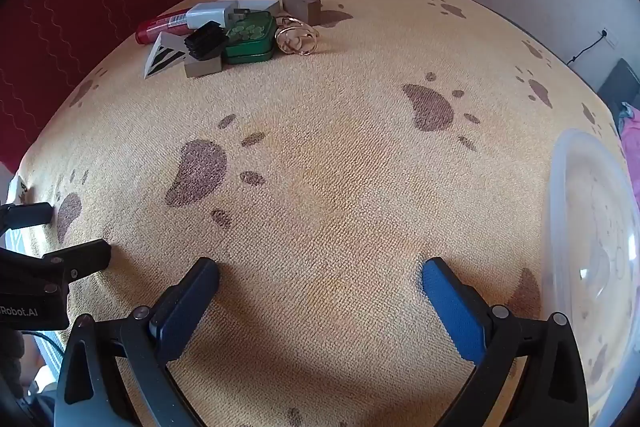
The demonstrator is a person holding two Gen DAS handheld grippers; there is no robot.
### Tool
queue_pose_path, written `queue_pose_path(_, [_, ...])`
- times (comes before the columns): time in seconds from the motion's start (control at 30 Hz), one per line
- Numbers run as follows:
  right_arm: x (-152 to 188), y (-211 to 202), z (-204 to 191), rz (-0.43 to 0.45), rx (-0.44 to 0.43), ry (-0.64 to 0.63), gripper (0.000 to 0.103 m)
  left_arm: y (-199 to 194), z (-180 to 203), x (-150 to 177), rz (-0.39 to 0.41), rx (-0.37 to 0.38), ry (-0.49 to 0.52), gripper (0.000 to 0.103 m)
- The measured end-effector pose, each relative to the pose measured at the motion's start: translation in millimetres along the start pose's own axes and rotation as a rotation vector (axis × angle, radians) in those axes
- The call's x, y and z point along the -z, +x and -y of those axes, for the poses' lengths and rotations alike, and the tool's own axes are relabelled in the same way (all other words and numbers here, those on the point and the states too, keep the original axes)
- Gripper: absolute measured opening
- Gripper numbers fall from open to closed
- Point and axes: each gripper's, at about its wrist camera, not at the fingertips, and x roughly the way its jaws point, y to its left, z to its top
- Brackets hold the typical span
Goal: Organize rigid objects
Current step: 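Move the left gripper toward the green-and-white block near the rug edge, then grasp the green-and-white block with the left gripper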
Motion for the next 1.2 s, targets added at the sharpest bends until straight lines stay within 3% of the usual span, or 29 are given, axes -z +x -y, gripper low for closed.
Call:
queue_pose_path(0.4, [15,2,0,0.014,-0.003,-0.003,0.103,0,0,0,0.007,-0.002,0.000,0.103])
queue_pose_path(0.67, [5,2,-1,-0.013,-0.001,-0.003,0.103,-2,-1,-3,-0.005,0.015,0.014,0.101])
queue_pose_path(0.8, [5,3,-3,-0.019,0.000,-0.002,0.103,-21,-5,-4,0.024,0.055,0.019,0.085])
queue_pose_path(1.03, [7,3,-5,-0.030,0.001,-0.003,0.103,-62,-35,6,0.117,0.039,-0.024,0.085])
queue_pose_path(1.2, [5,3,-3,-0.035,-0.001,-0.002,0.103,-79,-62,26,0.152,-0.026,-0.106,0.085])
